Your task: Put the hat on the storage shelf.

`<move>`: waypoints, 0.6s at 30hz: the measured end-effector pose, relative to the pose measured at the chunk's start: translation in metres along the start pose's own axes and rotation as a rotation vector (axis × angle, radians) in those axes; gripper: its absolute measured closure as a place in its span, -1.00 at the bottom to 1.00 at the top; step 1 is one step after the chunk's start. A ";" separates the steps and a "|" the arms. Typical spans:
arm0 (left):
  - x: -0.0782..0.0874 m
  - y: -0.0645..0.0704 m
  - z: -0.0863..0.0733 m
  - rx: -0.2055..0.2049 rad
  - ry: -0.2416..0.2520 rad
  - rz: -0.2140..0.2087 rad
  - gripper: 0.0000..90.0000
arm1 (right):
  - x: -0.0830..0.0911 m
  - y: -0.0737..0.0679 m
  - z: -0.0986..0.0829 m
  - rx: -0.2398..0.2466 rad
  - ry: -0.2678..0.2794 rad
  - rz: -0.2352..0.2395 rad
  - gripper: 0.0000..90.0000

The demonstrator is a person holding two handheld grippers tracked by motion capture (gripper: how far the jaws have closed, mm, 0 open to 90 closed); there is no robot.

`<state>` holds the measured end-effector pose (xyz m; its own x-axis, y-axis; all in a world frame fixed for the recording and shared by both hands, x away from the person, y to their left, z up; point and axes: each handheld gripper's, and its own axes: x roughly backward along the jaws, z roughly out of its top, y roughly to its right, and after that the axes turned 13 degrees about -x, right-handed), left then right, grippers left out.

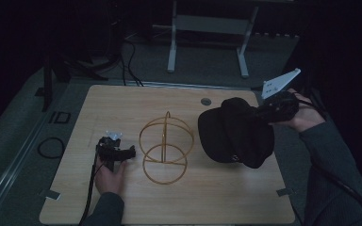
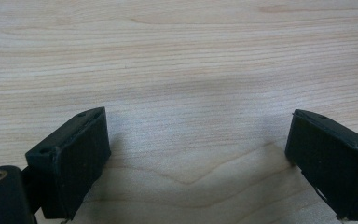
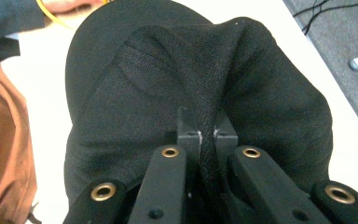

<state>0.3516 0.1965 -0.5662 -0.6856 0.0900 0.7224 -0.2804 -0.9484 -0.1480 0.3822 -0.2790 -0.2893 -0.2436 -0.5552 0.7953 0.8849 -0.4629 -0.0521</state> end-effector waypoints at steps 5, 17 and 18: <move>0.000 0.000 0.000 0.000 -0.001 0.000 -0.87 | 0.004 -0.001 0.004 0.002 0.017 0.006 0.92; 0.000 0.000 0.000 0.001 0.000 0.001 -0.87 | 0.012 -0.002 0.015 0.015 0.061 0.007 0.92; 0.000 0.000 0.000 0.001 0.000 0.001 -0.87 | 0.013 -0.003 0.017 0.019 0.062 0.007 0.92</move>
<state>0.3516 0.1963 -0.5662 -0.6855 0.0895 0.7225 -0.2794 -0.9488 -0.1476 0.3835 -0.2733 -0.2691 -0.2612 -0.6003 0.7559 0.8939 -0.4459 -0.0452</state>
